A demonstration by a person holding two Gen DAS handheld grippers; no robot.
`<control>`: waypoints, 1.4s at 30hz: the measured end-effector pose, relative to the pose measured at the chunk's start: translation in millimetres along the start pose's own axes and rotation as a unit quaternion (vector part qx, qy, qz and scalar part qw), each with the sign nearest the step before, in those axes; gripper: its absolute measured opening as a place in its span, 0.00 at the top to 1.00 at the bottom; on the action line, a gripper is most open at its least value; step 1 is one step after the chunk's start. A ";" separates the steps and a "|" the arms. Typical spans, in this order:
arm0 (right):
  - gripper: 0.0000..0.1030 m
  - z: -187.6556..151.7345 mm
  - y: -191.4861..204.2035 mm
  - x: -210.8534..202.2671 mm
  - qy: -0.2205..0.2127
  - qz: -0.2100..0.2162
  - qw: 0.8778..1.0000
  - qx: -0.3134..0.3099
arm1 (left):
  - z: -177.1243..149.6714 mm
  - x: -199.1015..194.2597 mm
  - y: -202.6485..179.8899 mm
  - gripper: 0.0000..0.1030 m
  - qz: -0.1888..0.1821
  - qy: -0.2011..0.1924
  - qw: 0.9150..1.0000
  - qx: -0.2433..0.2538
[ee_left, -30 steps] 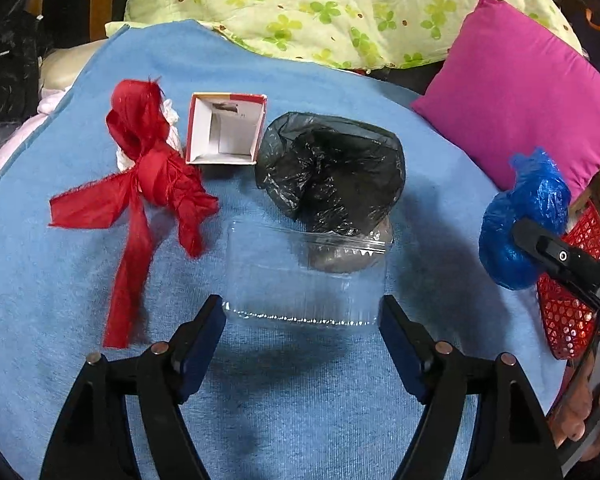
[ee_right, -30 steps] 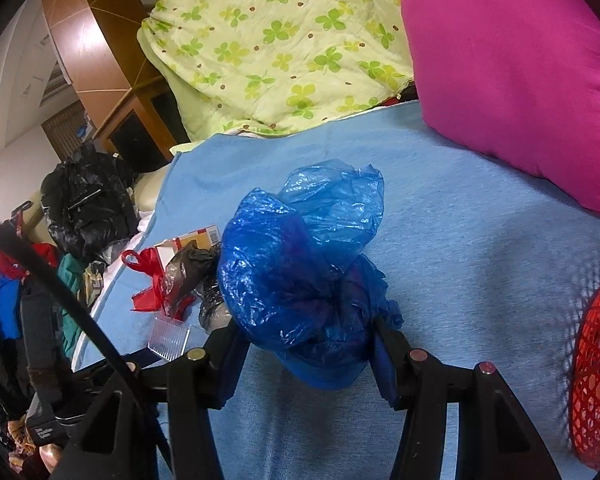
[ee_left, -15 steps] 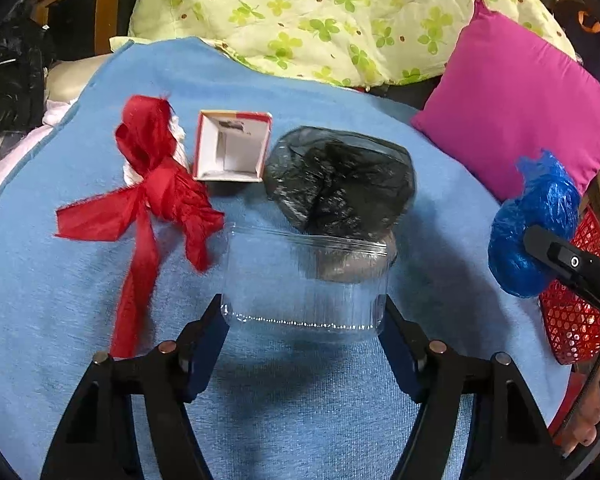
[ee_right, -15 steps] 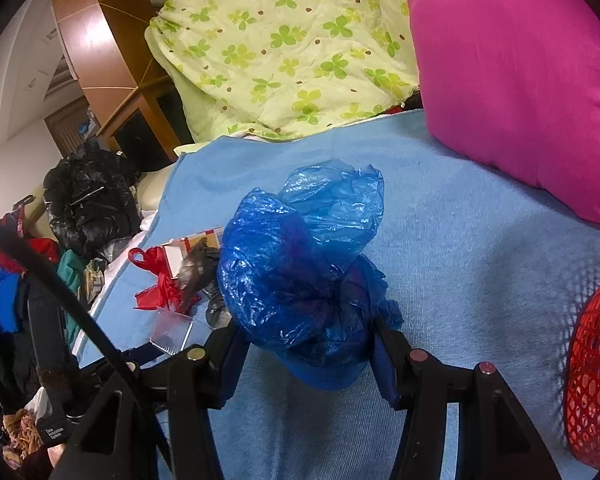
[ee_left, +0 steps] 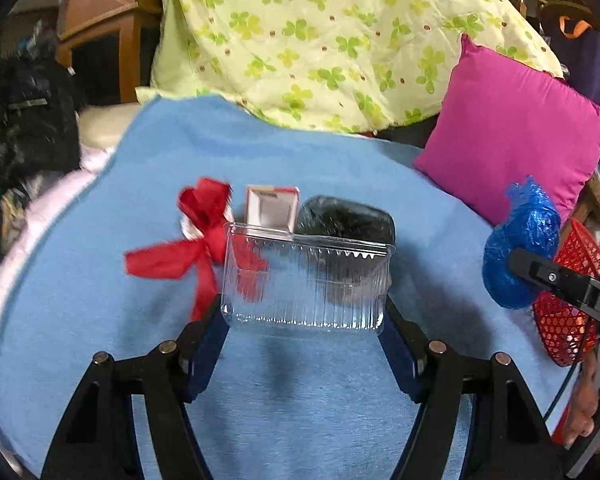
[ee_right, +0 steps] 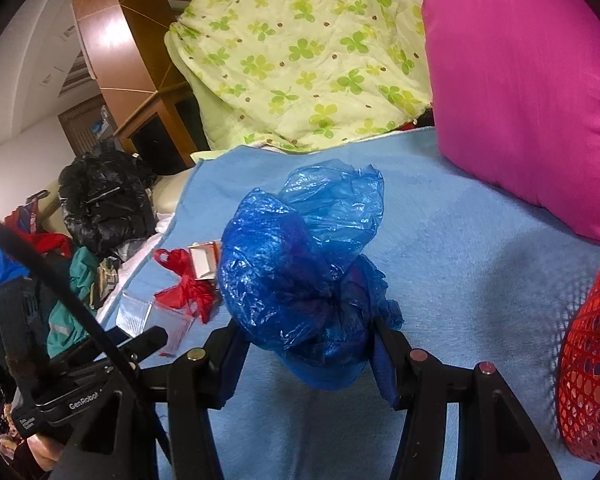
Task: Collect trash
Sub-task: 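Lift the clear tray with the left tool while the right tool holds the blue bag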
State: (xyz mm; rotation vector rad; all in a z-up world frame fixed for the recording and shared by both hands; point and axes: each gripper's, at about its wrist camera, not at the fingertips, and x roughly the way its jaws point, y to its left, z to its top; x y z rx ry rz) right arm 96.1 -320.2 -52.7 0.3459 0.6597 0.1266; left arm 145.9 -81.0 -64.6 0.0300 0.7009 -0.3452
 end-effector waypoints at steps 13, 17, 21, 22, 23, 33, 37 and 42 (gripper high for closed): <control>0.44 -3.3 -4.4 -35.1 -0.015 0.025 0.999 0.014 | 0.5 -17.4 -22.2 0.28 0.061 -0.034 0.997 0.042; 0.44 -5.8 -5.9 -43.6 -0.016 0.025 0.999 0.017 | 0.4 -16.8 -26.3 0.28 0.063 -0.029 0.997 0.042; 0.44 -10.4 -4.9 -53.6 -0.018 0.029 0.999 0.023 | 2.4 -18.3 -34.0 0.28 0.066 -0.033 0.996 0.047; 0.44 -10.9 -5.0 -54.8 -0.019 0.029 0.999 0.023 | 3.0 -18.8 -34.8 0.28 0.065 -0.035 0.996 0.050; 0.44 -12.3 -4.1 -57.9 -0.021 0.030 0.999 0.022 | 3.3 -20.1 -37.9 0.28 0.065 -0.038 0.996 0.053; 0.44 -19.7 -6.5 -81.6 -0.042 0.042 0.998 0.023 | 5.8 -31.2 -58.4 0.28 0.065 -0.059 0.994 0.070; 0.44 -20.3 -10.5 -87.0 -0.049 0.041 0.998 0.025 | 5.6 -34.9 -65.6 0.28 0.071 -0.068 0.992 0.080; 0.44 -18.9 -14.8 -94.2 -0.060 0.036 0.997 0.027 | 5.1 -38.4 -75.6 0.28 0.069 -0.075 0.991 0.091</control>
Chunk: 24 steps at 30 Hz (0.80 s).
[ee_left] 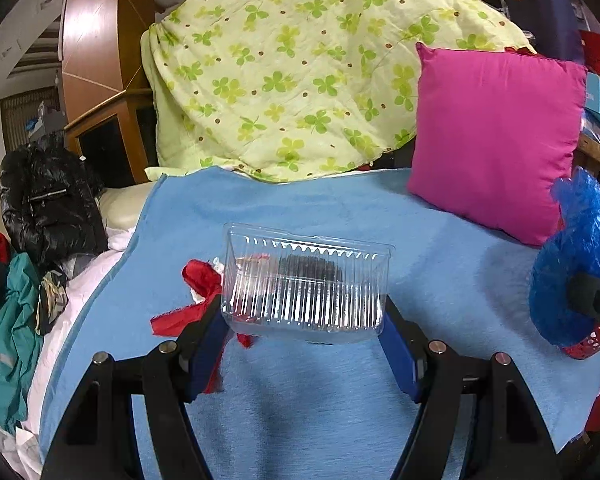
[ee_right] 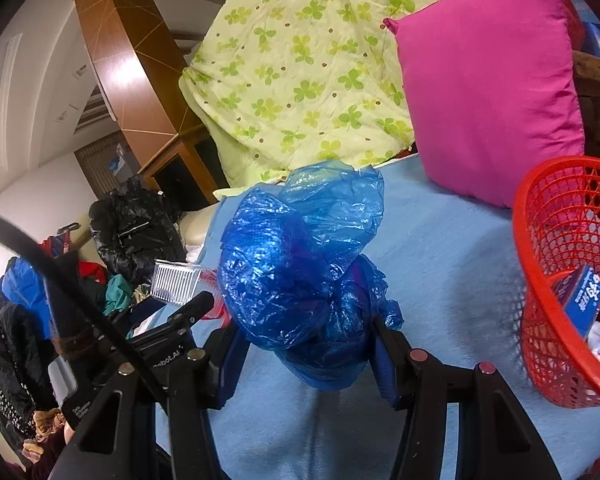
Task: Collect trash
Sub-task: 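Lift the clear tray with the left tool while the right tool holds the blue bag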
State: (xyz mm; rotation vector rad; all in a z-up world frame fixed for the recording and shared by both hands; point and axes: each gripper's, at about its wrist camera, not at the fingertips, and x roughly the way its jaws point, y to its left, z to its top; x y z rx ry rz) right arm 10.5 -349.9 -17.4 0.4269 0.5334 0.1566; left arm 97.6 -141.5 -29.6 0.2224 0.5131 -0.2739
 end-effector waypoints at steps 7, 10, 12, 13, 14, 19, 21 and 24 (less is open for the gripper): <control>0.44 1.1 -4.9 -9.5 -0.012 -0.003 1.000 0.005 | 3.2 -3.7 -14.2 0.28 -0.008 -0.004 1.000 0.008; 0.44 2.2 -7.1 -12.3 -0.016 -0.004 1.000 0.008 | 3.8 -3.9 -21.2 0.28 -0.010 -0.005 1.000 0.011; 0.44 -0.7 -7.1 -16.7 -0.018 -0.007 1.000 0.008 | 3.9 -4.5 -24.4 0.28 -0.014 -0.005 1.000 0.010; 0.44 -1.5 -7.2 -18.5 -0.019 -0.009 1.000 0.009 | 4.3 -4.8 -26.0 0.28 -0.015 -0.005 1.000 0.010; 0.44 -1.6 -8.7 -19.9 -0.019 -0.009 1.000 0.010 | 4.5 -5.2 -28.1 0.28 -0.015 -0.006 1.000 0.012; 0.44 0.1 -13.2 -24.7 -0.025 -0.014 1.000 0.012 | 5.0 -5.0 -36.2 0.28 -0.021 -0.007 1.000 0.015; 0.44 0.5 -14.9 -26.6 -0.027 -0.015 0.999 0.014 | 5.3 -4.1 -38.7 0.28 -0.024 -0.005 1.000 0.016; 0.44 1.4 -17.1 -28.8 -0.028 -0.014 0.999 0.018 | 5.7 -4.1 -42.8 0.28 -0.027 -0.005 0.999 0.017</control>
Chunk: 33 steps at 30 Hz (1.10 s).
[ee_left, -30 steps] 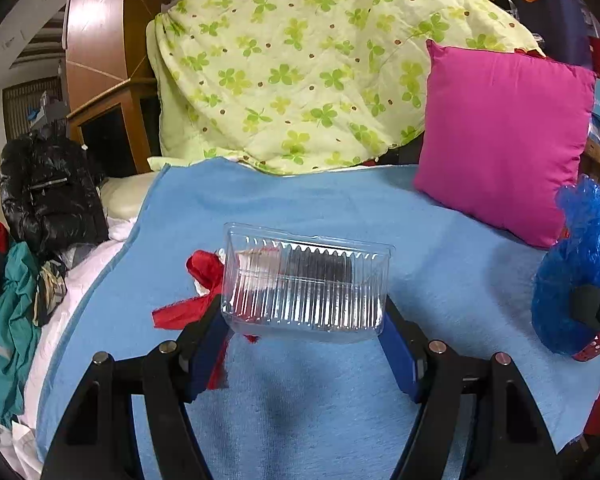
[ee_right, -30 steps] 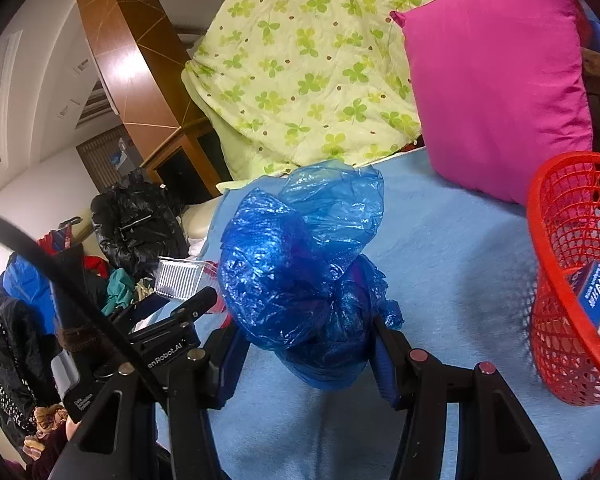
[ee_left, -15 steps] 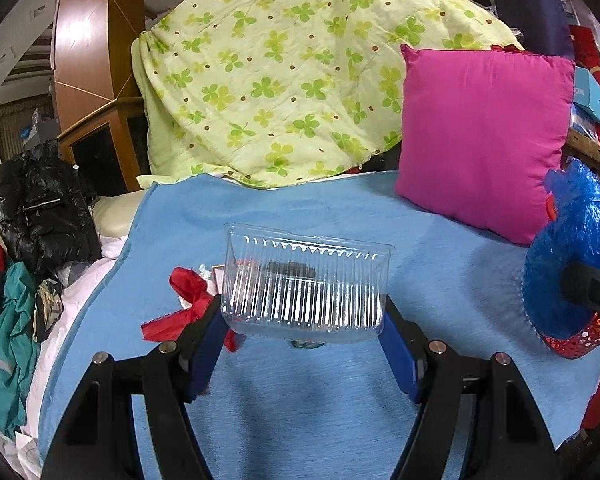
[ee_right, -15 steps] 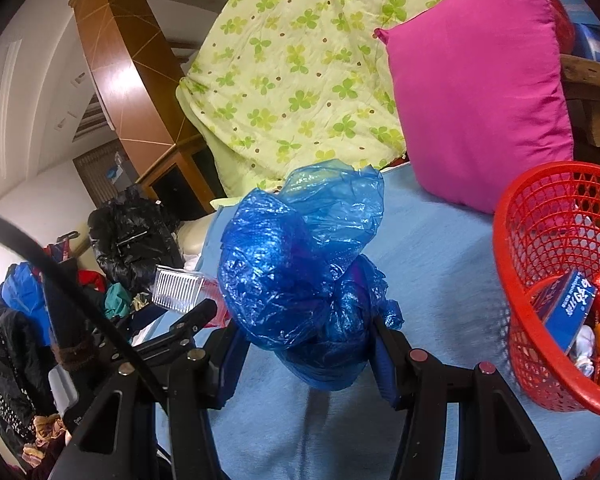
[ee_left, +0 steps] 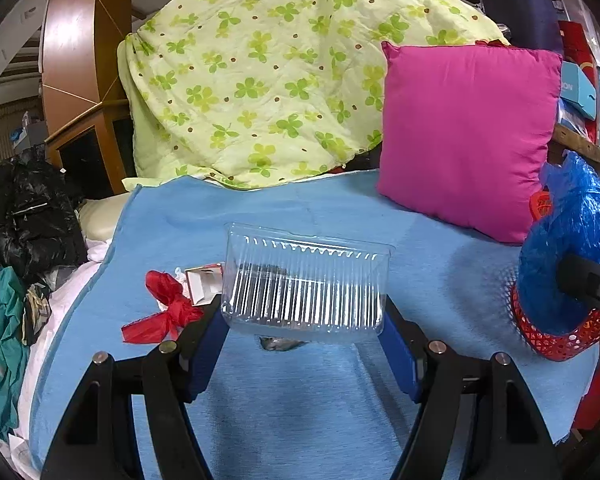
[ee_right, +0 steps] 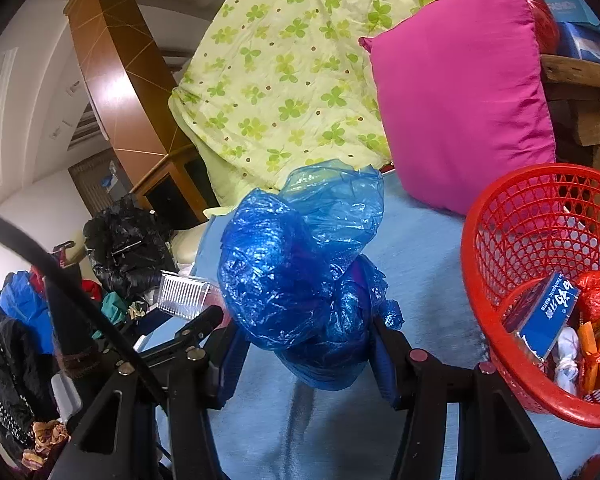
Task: Collect trash
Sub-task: 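Lift the clear tray with the left tool while the right tool holds the blue bag, then carry the clear tray and blue bag over the red wastebasket with both tools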
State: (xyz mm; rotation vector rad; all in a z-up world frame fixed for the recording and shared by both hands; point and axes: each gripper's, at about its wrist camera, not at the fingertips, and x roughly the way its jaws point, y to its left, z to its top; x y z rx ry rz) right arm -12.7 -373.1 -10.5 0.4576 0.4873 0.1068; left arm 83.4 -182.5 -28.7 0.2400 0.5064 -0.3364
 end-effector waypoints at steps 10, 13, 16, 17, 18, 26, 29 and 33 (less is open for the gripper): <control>0.44 -0.8 2.2 -1.6 -0.004 0.002 1.000 0.004 | 1.7 1.7 -9.6 0.28 -0.009 0.002 1.000 0.005; 0.44 0.0 0.5 -2.9 -0.006 0.000 1.000 0.004 | 2.2 2.2 -10.3 0.28 -0.011 0.002 1.000 0.006; 0.44 -1.1 -0.1 -4.9 -0.009 -0.001 1.000 0.006 | 2.3 2.3 -11.3 0.28 -0.012 0.001 1.000 0.006; 0.44 -1.9 1.0 -5.5 -0.010 -0.002 1.000 0.006 | 2.2 2.3 -11.7 0.28 -0.011 0.001 1.000 0.006; 0.44 -2.0 1.0 -6.3 -0.011 -0.002 1.000 0.007 | 2.0 2.2 -12.0 0.28 -0.012 0.002 1.000 0.006; 0.44 -4.0 4.6 -12.4 -0.021 -0.003 1.000 0.005 | 2.4 0.9 -13.1 0.28 -0.015 0.001 1.000 0.006; 0.44 -4.1 4.6 -12.6 -0.022 -0.004 1.000 0.005 | 2.1 0.8 -13.0 0.28 -0.015 0.000 1.000 0.007; 0.44 -4.0 4.1 -16.0 -0.026 -0.002 1.000 0.009 | 1.9 0.8 -13.4 0.28 -0.014 -0.001 1.000 0.007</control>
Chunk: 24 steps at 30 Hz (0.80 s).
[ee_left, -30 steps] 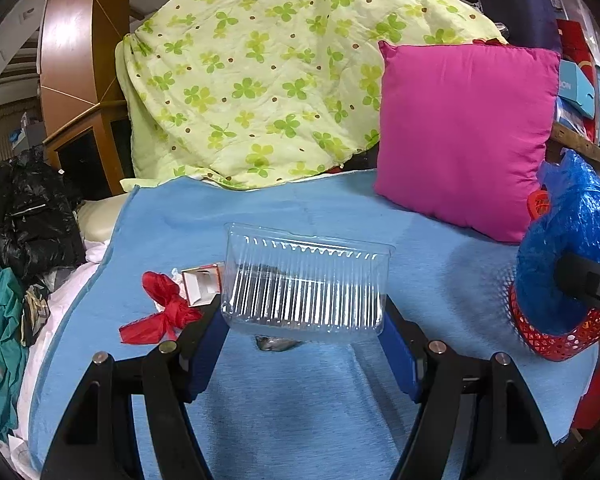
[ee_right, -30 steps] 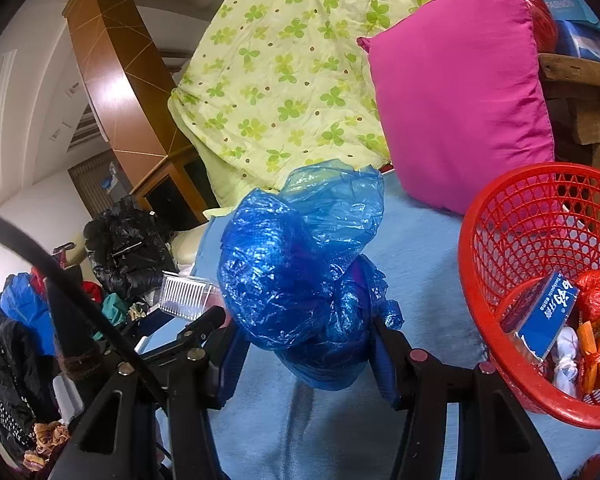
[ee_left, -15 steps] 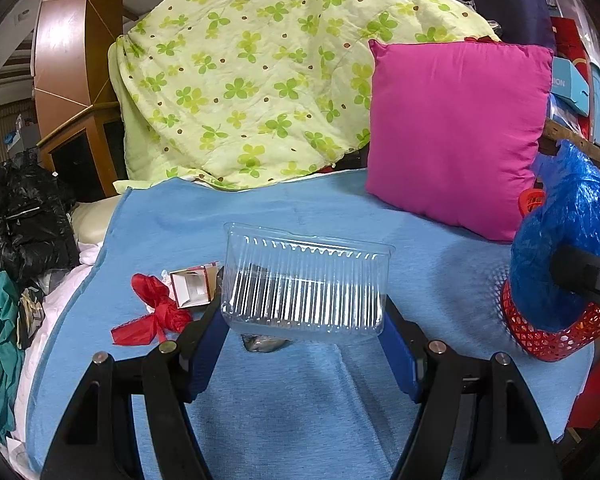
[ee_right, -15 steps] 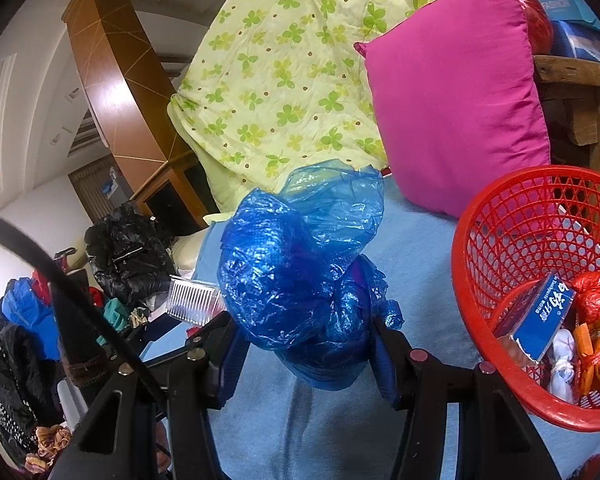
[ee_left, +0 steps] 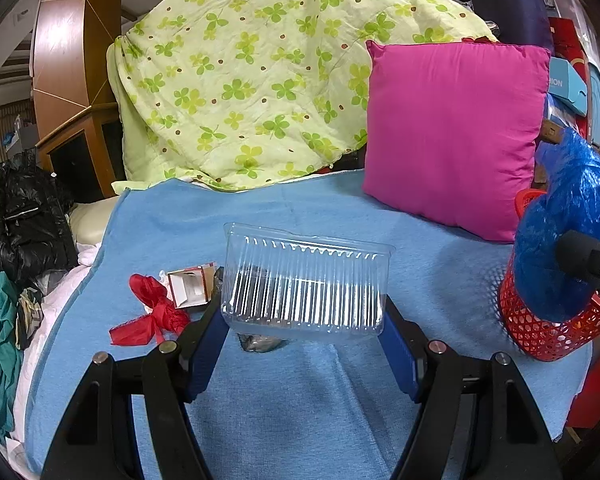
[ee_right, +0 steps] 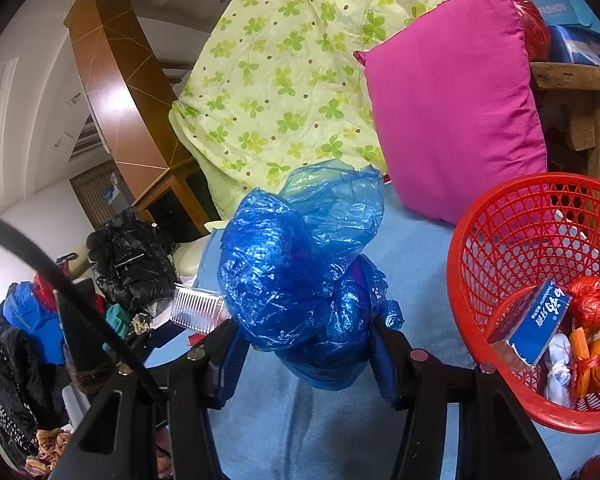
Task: Collect trash
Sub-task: 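Carry the clear tray and blue bag over the red wastebasket with both tools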
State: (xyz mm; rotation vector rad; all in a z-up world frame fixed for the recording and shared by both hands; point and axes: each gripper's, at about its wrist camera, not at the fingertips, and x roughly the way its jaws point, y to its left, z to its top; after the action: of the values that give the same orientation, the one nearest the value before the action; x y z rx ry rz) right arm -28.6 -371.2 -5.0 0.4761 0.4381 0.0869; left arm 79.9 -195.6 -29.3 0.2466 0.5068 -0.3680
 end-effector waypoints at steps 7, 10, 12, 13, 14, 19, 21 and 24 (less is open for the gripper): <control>0.44 -1.2 2.8 -3.5 -0.006 0.003 1.000 -0.005 | -0.1 -1.2 1.4 0.28 0.000 -0.002 1.000 -0.003; 0.44 -2.2 1.1 -3.6 -0.007 0.003 1.000 -0.006 | -0.7 -2.4 1.9 0.28 0.000 -0.004 1.000 -0.003; 0.44 -2.7 0.5 -3.8 -0.006 0.004 1.000 -0.005 | -1.1 -3.3 2.5 0.28 -0.001 -0.005 1.000 -0.004; 0.44 -2.6 0.9 -3.7 -0.007 0.004 1.000 -0.006 | -0.9 -3.3 2.2 0.28 -0.001 -0.005 1.000 -0.005; 0.44 -1.5 0.0 -3.0 -0.007 0.004 1.000 -0.006 | -1.0 -4.4 2.5 0.28 -0.001 -0.008 1.000 -0.005; 0.44 -0.5 -1.4 -3.4 -0.011 0.010 1.000 -0.007 | -0.1 -8.3 7.3 0.28 0.001 -0.015 1.000 -0.012; 0.44 -0.3 -2.8 -3.6 -0.011 0.013 1.000 -0.007 | -0.1 -10.1 8.7 0.28 0.002 -0.019 1.000 -0.014; 0.44 -0.1 -4.3 -5.0 -0.014 0.011 1.000 -0.014 | -0.3 -12.4 11.0 0.28 0.000 -0.025 1.000 -0.015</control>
State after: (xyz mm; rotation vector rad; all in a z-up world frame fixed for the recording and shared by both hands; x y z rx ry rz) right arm -33.2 -375.9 -5.2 0.4535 0.4042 0.1071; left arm 74.1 -182.1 -21.7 0.2071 0.4637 -0.3656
